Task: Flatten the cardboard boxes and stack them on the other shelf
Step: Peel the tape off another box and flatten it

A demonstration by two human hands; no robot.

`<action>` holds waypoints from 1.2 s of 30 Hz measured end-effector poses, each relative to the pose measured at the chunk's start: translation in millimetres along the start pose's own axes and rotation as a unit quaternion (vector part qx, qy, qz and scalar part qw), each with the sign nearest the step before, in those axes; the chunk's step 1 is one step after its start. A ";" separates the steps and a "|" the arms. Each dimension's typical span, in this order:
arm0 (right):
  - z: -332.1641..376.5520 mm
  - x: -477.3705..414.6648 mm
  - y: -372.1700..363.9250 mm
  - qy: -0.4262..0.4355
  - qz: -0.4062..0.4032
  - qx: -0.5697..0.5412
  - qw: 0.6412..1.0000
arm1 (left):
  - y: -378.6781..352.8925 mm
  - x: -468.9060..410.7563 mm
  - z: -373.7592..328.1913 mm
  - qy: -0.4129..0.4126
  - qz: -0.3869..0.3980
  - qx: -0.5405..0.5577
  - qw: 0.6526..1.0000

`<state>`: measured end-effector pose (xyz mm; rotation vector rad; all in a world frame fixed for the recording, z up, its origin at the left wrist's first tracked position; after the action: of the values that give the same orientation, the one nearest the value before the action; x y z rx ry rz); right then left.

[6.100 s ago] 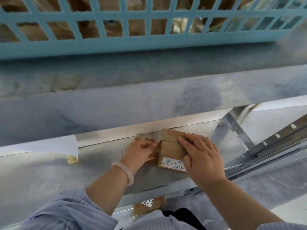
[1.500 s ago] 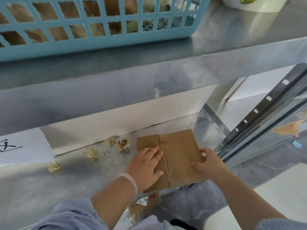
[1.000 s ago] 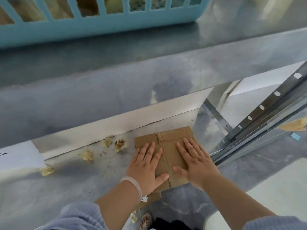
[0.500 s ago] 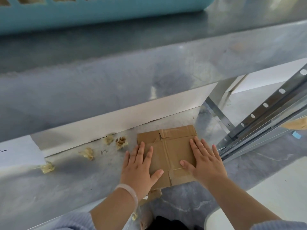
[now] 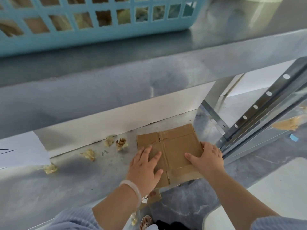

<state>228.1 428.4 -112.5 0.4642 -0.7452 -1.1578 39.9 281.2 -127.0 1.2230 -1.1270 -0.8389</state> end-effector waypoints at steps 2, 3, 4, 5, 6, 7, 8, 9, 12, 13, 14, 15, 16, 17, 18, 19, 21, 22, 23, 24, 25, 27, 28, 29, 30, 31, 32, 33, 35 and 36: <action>2.2 1.0 3.0 -0.019 0.009 -0.120 0.993 | 4.1 -0.5 3.7 0.034 -0.005 0.057 0.998; 2.5 1.6 4.6 -0.023 0.014 -0.155 0.988 | 6.4 -0.4 5.9 0.056 -0.013 0.096 0.994; 2.0 2.0 6.5 -0.025 0.020 -0.174 0.984 | 8.5 0.1 8.0 0.078 -0.026 0.142 0.986; 0.4 2.8 8.7 -0.025 0.026 -0.193 0.981 | 11.0 1.2 9.9 0.099 -0.042 0.192 0.976; -0.8 3.9 11.2 -0.022 0.033 -0.210 0.977 | 13.8 3.0 11.6 0.120 -0.057 0.239 0.962; -2.3 5.5 13.8 -0.019 0.039 -0.226 0.973 | 17.1 5.0 12.8 0.142 -0.065 0.279 0.947; -3.7 7.3 16.3 -0.016 0.044 -0.244 0.969 | 20.6 7.3 13.6 0.159 -0.065 0.314 0.934; -5.3 8.9 18.5 -0.015 0.050 -0.262 0.964 | 23.4 9.4 13.9 0.167 -0.057 0.350 0.920; -5.5 12.6 24.2 0.000 0.064 -0.287 0.956 | 29.1 18.4 9.5 0.147 -0.025 0.461 0.875; -3.7 13.4 24.4 0.007 0.076 -0.293 0.953 | 31.3 23.3 8.7 0.145 -0.026 0.470 0.870; 0.3 14.7 23.3 0.013 0.094 -0.297 0.950 | 33.4 28.7 9.5 0.150 -0.039 0.464 0.872; 5.3 17.0 21.1 0.021 0.117 -0.294 0.948 | 35.7 34.5 11.1 0.159 -0.059 0.448 0.878; 11.3 19.7 18.5 0.031 0.141 -0.285 0.948 | 39.0 40.7 12.4 0.169 -0.080 0.425 0.886; 16.9 22.3 15.3 0.043 0.163 -0.271 0.948 | 42.6 47.6 13.6 0.178 -0.097 0.401 0.893; 22.0 25.0 12.3 0.055 0.179 -0.262 0.947 | 45.6 54.3 14.8 0.189 -0.108 0.383 0.898; 26.0 27.3 9.1 0.063 0.190 -0.259 0.945 | 46.9 61.2 16.5 0.200 -0.114 0.373 0.899; 31.1 31.4 0.2 0.066 0.208 -0.274 0.937 | 47.1 76.0 21.3 0.215 -0.120 0.364 0.898; 33.1 34.4 -6.0 0.062 0.222 -0.284 0.931 | 46.5 84.3 24.5 0.220 -0.122 0.362 0.897; 34.6 38.1 -13.2 0.058 0.236 -0.289 0.926 | 45.7 93.2 28.7 0.228 -0.125 0.363 0.895; 37.0 43.3 -20.5 0.059 0.248 -0.291 0.922 | 45.2 103.3 33.7 0.239 -0.129 0.366 0.890; 40.5 49.5 -28.0 0.062 0.258 -0.292 0.919 | 45.3 114.6 39.5 0.253 -0.131 0.373 0.883; 49.9 63.5 -42.8 0.071 0.279 -0.298 0.910 | 45.0 140.4 52.9 0.281 -0.132 0.392 0.866; 56.1 71.4 -50.0 0.077 0.289 -0.301 0.906 | 44.5 154.9 60.4 0.292 -0.132 0.406 0.856; 63.8 79.8 -56.7 0.086 0.296 -0.299 0.903 | 44.7 170.3 67.4 0.297 -0.131 0.425 0.845; 73.4 88.4 -62.7 0.099 0.305 -0.292 0.901 | 45.5 184.9 74.2 0.298 -0.130 0.444 0.835; 83.5 97.0 -69.4 0.110 0.317 -0.286 0.898 | 46.3 198.8 80.9 0.299 -0.129 0.459 0.827; 94.4 106.3 -76.9 0.120 0.330 -0.281 0.893 | 47.0 212.3 88.7 0.303 -0.132 0.469 0.819; 105.4 116.1 -84.7 0.131 0.343 -0.273 0.889 | 47.9 225.4 97.2 0.309 -0.141 0.479 0.810; 126.4 137.6 -100.5 0.159 0.362 -0.255 0.882 | 50.6 252.6 116.1 0.328 -0.172 0.501 0.782; 136.4 149.6 -109.0 0.177 0.367 -0.251 0.878 | 51.7 268.0 126.8 0.337 -0.187 0.510 0.769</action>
<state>88.5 256.2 -51.4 -0.0662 -0.2268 -0.4829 -14.4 2.8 -26.6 2.4645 -0.6895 0.0950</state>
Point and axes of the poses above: each hand's wrist, its own x-axis away from the middle knuckle, its own y-axis out of the back of the hand, z = x × y, the point moved 3 cm from there along -x, towards the middle knuckle, and after that the axes turned 15 degrees about -x, right-handed, at the moved point
